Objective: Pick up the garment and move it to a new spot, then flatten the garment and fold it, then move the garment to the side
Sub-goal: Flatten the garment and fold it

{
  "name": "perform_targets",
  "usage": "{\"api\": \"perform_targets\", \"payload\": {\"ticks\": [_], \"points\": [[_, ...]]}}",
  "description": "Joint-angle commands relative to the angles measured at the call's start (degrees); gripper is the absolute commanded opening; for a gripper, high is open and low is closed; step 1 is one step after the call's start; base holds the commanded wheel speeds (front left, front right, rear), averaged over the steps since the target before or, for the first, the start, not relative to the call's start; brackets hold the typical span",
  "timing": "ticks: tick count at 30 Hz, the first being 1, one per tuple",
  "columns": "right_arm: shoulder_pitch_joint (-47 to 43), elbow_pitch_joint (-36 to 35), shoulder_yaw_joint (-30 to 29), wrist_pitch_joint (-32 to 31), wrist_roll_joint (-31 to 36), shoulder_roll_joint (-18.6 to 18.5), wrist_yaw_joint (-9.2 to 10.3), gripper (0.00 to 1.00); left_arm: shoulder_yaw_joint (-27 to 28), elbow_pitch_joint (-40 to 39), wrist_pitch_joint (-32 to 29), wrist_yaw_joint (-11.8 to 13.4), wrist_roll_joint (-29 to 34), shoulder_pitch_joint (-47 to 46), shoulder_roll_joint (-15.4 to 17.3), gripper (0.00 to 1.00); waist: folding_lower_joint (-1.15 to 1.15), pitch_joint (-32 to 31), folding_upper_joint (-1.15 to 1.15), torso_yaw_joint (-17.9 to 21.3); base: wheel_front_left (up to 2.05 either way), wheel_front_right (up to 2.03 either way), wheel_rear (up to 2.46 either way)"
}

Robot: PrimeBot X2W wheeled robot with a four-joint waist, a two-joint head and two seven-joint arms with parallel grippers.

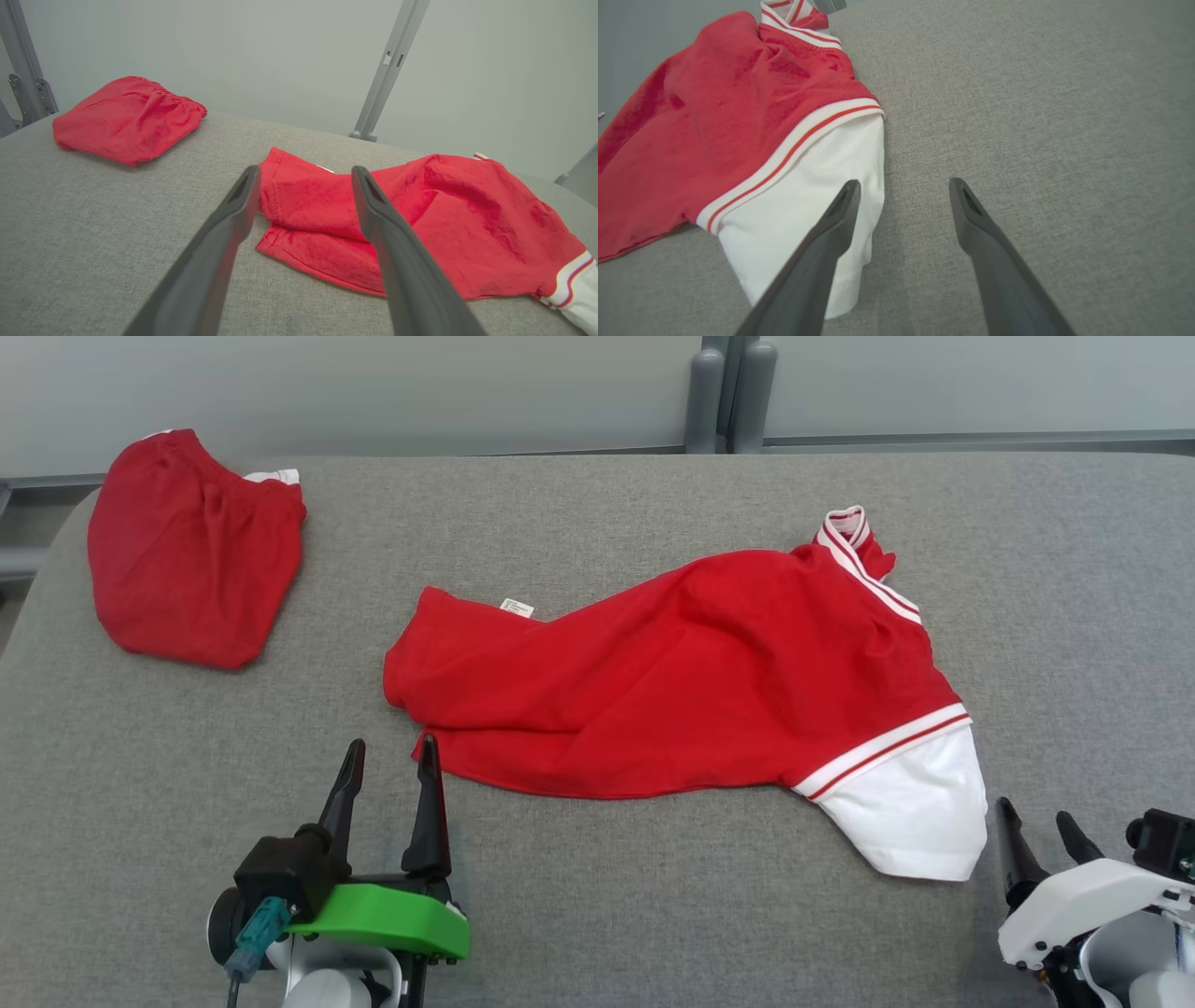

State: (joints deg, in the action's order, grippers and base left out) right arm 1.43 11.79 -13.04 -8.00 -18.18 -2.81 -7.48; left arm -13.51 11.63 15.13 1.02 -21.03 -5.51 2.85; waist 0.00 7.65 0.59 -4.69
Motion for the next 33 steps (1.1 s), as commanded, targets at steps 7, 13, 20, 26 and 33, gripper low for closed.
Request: {"api": "perform_targets", "payload": {"ticks": [7, 13, 20, 26, 33], "points": [[-2.17, -1.87, -4.11, 1.61, 2.92, -0.17, -0.03, 1.0, -0.84, 0.16, 0.05, 0.04, -0.19, -0.11, 0.08, 1.0, 0.0, 0.42, -0.59, 1.4, 0.0, 0.0, 0.0], [-2.31, -3.73, -4.52, 1.92, 3.36, -0.16, -0.03, 1.0, -1.51, 0.54, 0.06, 0.08, -0.45, 0.25, 0.08, 1.0, 0.0, 0.11, -0.59, 1.93, 0.0, 0.0, 0.0], [-1.47, -5.53, -1.42, 2.18, 3.46, -0.14, -0.03, 1.0, -2.1, 1.06, 0.06, -0.05, -0.7, 0.03, 0.08, 1.0, 0.0, -0.78, -0.59, 2.07, 0.0, 0.0, 0.0], [0.55, -4.6, 2.67, 1.76, 5.16, -0.15, -0.03, 1.0, -2.73, 0.88, 0.06, -0.04, -0.78, 0.05, 0.08, 1.0, 0.0, -1.76, -0.59, 1.33, 0.0, 0.0, 0.0], [5.6, 0.8, 7.23, 2.67, 6.94, -1.34, -0.03, 1.0, -3.41, -0.25, 0.06, 0.17, -0.23, -0.02, 0.08, 1.0, 0.0, -1.85, -0.59, -1.78, 0.0, 0.0, 0.0]]}}
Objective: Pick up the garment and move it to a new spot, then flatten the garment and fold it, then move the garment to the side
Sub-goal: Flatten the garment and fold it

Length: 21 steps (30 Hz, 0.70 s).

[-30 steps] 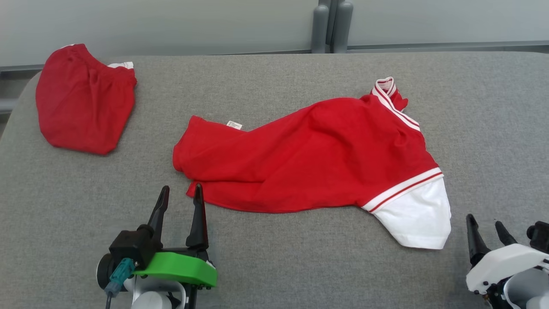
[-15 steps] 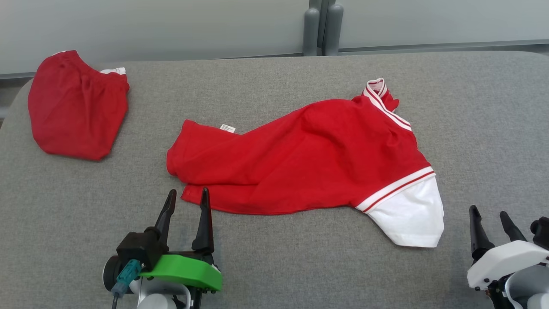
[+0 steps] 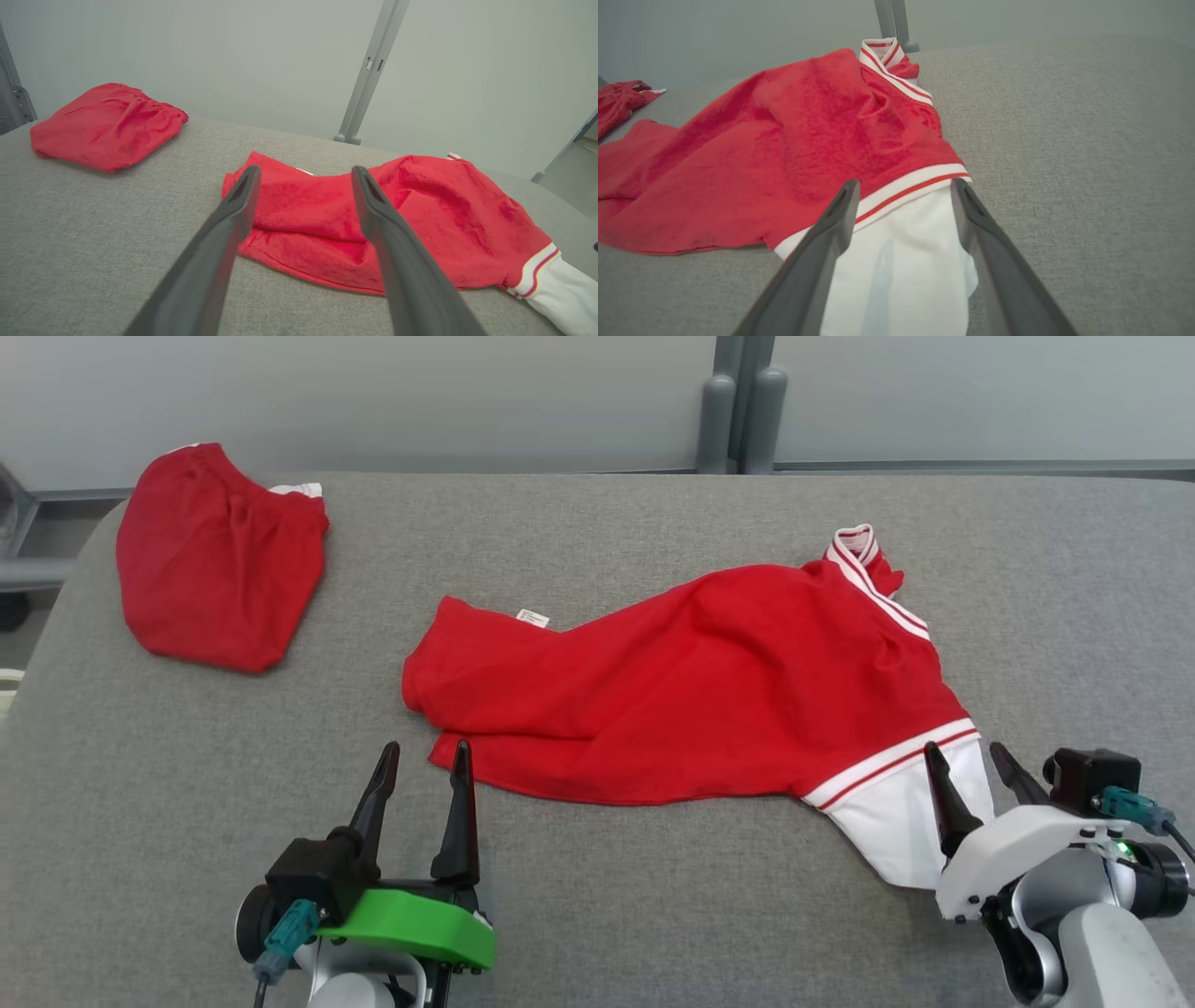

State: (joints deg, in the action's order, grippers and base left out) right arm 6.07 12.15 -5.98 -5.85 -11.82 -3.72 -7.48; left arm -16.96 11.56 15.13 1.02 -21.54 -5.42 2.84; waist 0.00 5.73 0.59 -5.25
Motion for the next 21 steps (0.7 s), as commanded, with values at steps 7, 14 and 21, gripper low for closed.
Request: {"api": "perform_targets", "payload": {"ticks": [7, 14, 21], "points": [[7.32, 9.72, 1.01, 1.83, 4.65, -2.5, -0.03, 1.0, 0.04, -1.41, 0.05, 0.31, 1.03, -0.2, 0.09, 1.0, 0.0, 1.25, -0.59, -5.3, 0.0, 0.0, 0.0], [13.44, 18.53, 0.1, 3.2, 7.0, -3.48, -0.02, 1.0, 0.72, -1.84, 0.05, 0.11, 1.25, -0.24, 0.08, 1.0, 0.0, 2.84, -0.59, -7.94, 0.0, 0.0, 0.0], [20.33, 28.86, -1.12, 4.84, 9.04, -2.52, -0.02, 0.0, 0.53, -2.36, 0.05, 0.26, 0.88, -1.08, 0.08, 1.0, 0.0, 4.59, -0.59, -10.03, 0.0, 0.0, 0.0]]}}
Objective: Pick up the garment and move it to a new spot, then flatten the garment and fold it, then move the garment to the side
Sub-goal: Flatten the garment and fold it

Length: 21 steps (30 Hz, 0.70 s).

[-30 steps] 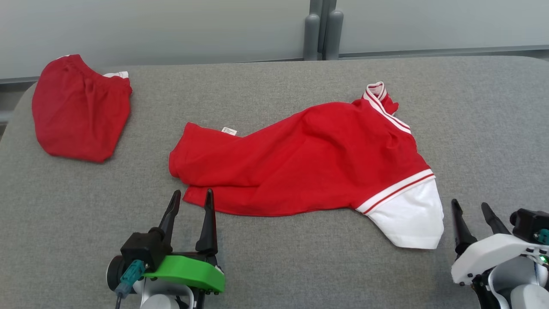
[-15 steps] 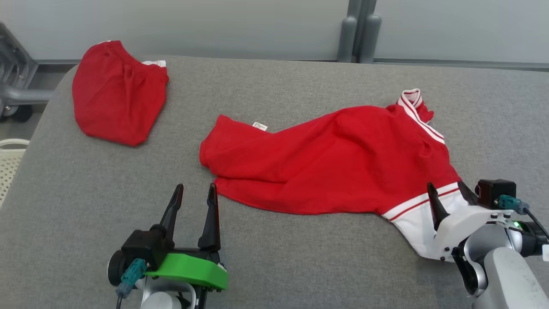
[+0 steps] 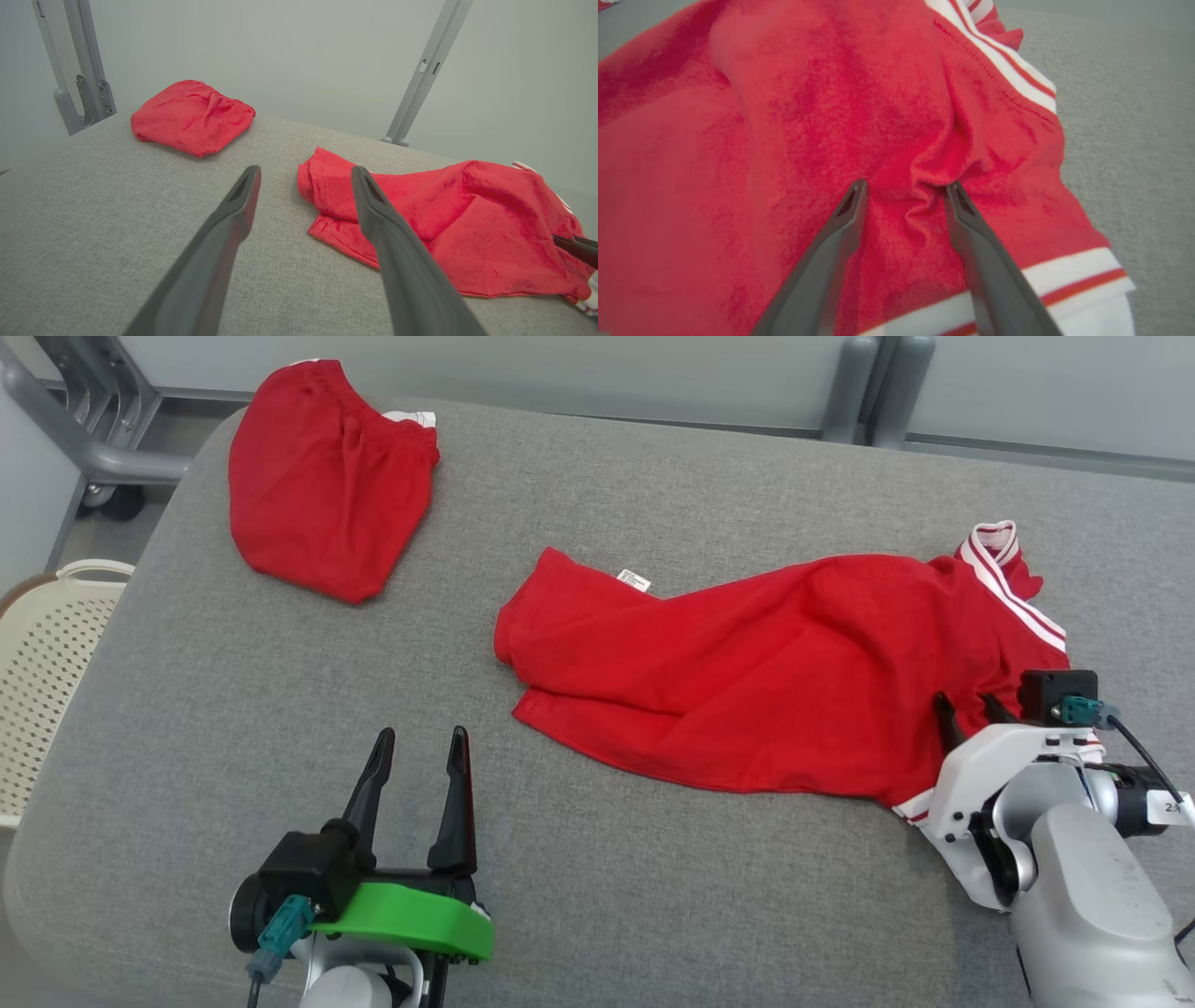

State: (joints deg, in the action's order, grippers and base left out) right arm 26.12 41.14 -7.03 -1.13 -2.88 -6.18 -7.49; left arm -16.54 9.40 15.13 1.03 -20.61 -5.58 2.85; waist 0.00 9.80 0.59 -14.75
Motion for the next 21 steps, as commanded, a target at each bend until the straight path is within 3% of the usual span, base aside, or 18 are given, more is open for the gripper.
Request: {"api": "perform_targets", "payload": {"ticks": [1, 20, 21], "points": [[0.81, 0.37, 0.29, 0.66, -0.15, 0.26, -0.01, 0.0, 0.14, -0.23, 0.05, 0.34, -0.14, -0.94, 0.07, 1.0, 0.0, 0.6, -0.59, -0.6, 0.0, 0.0, 0.0], [11.22, 5.49, 7.16, 4.48, -1.77, 2.88, -0.01, 0.0, 0.43, -0.47, 0.05, 0.82, -0.74, -1.53, 0.07, 1.0, 0.0, 1.81, -0.59, -0.63, 0.0, 0.0, 0.0], [11.58, 5.72, 7.23, 4.87, -1.49, 2.86, -0.01, 0.19, 0.44, -0.53, 0.05, 0.85, -0.77, -1.59, 0.07, 1.0, 0.0, 1.84, -0.59, -0.68, 0.0, 0.0, 0.0]]}}
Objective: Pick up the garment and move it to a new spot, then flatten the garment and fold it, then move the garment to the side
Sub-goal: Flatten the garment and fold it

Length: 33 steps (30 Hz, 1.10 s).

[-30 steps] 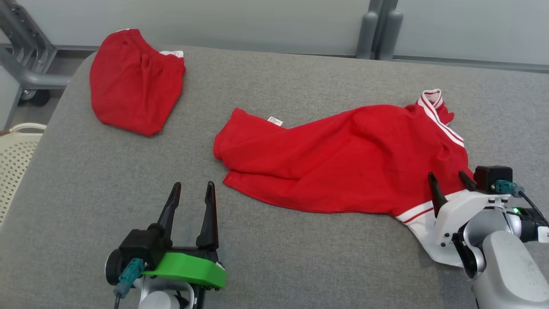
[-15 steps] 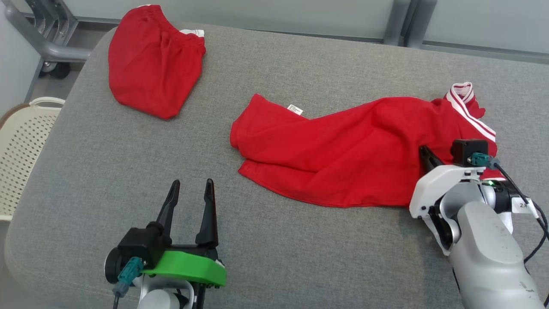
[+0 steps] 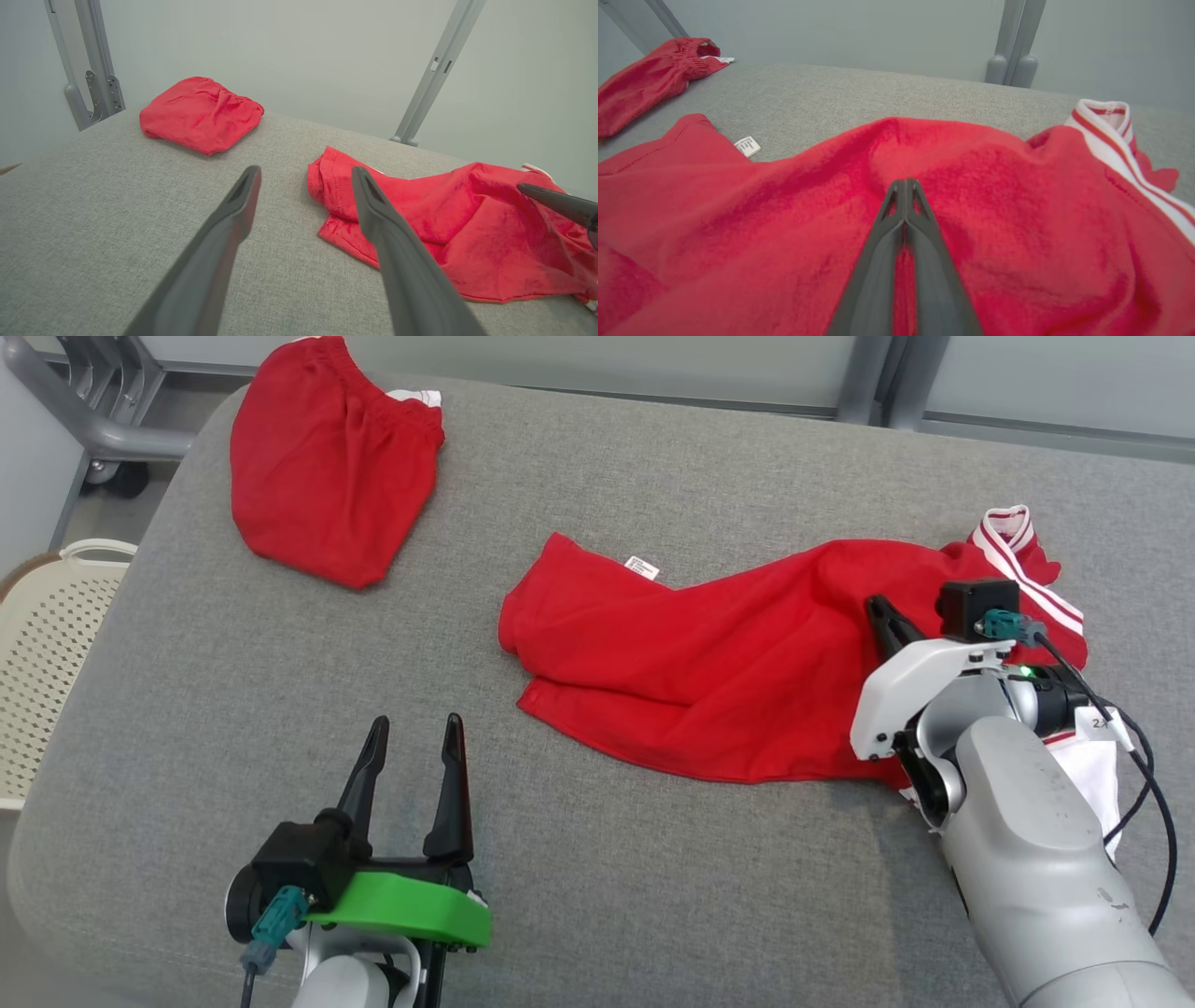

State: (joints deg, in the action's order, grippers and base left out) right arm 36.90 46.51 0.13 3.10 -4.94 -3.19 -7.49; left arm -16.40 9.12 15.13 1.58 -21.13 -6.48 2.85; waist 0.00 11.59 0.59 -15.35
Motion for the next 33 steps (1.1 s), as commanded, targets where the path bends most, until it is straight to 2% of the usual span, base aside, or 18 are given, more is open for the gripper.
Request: {"api": "perform_targets", "payload": {"ticks": [1, 2, 11, 18, 22, 27, 28, 30, 33], "points": [[0.84, 0.55, 0.2, 0.92, 0.86, -0.14, -0.01, 0.69, 0.36, -0.3, 0.05, 0.38, -0.23, -0.72, 0.07, 1.0, 0.0, 0.04, -0.59, -0.08, 0.0, 0.0, 0.0], [0.81, 0.57, 0.3, 1.45, 0.96, -0.09, -0.01, 1.0, 0.39, -0.34, 0.05, 0.46, -0.26, -0.71, 0.07, 1.0, 0.0, 0.01, -0.59, -0.06, 0.0, 0.0, 0.0], [-1.7, -1.65, -0.74, 2.39, 3.65, 0.03, -0.01, 1.0, 0.98, -0.41, 0.05, 0.48, -0.03, 0.29, 0.07, 1.0, 0.0, -0.6, -0.59, 1.43, 0.0, 0.0, 0.0], [-2.78, -3.11, -2.63, -3.65, 9.18, -1.26, -0.01, 1.0, 0.62, -0.53, 0.05, 0.34, -0.09, -0.01, 0.07, 1.0, 0.0, -0.25, -0.59, 2.15, 0.0, 0.0, 0.0], [-1.79, -2.06, -3.21, -7.15, 11.07, -1.69, -0.01, 1.0, 0.15, -0.37, 0.05, 0.07, -0.45, -0.92, 0.07, 1.0, 0.0, 0.54, -0.59, 1.21, 0.0, 0.0, 0.0], [0.49, 0.2, -3.49, -8.58, 12.34, -2.36, -0.01, 1.0, -0.09, -0.4, 0.05, 0.26, -0.83, -1.45, 0.07, 1.0, 0.0, 1.57, -0.59, -0.5, 0.0, 0.0, 0.0], [1.07, 0.69, -3.57, -8.68, 12.43, -2.48, -0.01, 0.43, -0.21, -0.45, 0.05, 0.33, -0.94, -1.49, 0.07, 1.0, 0.0, 1.73, -0.59, -0.84, 0.0, 0.0, 0.0], [2.13, 1.61, -3.5, -8.79, 12.65, -2.29, -0.01, 0.0, -0.36, -0.51, 0.05, 0.49, -1.08, -1.58, 0.07, 1.0, 0.0, 1.95, -0.59, -1.39, 0.0, 0.0, 0.0], [3.77, 2.18, -3.67, -7.78, 12.63, -1.91, -0.02, 0.0, -0.5, -0.62, 0.05, 0.66, -1.4, -1.69, 0.07, 1.0, 0.0, 2.25, -0.59, -1.88, 0.0, 0.0, 0.0]]}}
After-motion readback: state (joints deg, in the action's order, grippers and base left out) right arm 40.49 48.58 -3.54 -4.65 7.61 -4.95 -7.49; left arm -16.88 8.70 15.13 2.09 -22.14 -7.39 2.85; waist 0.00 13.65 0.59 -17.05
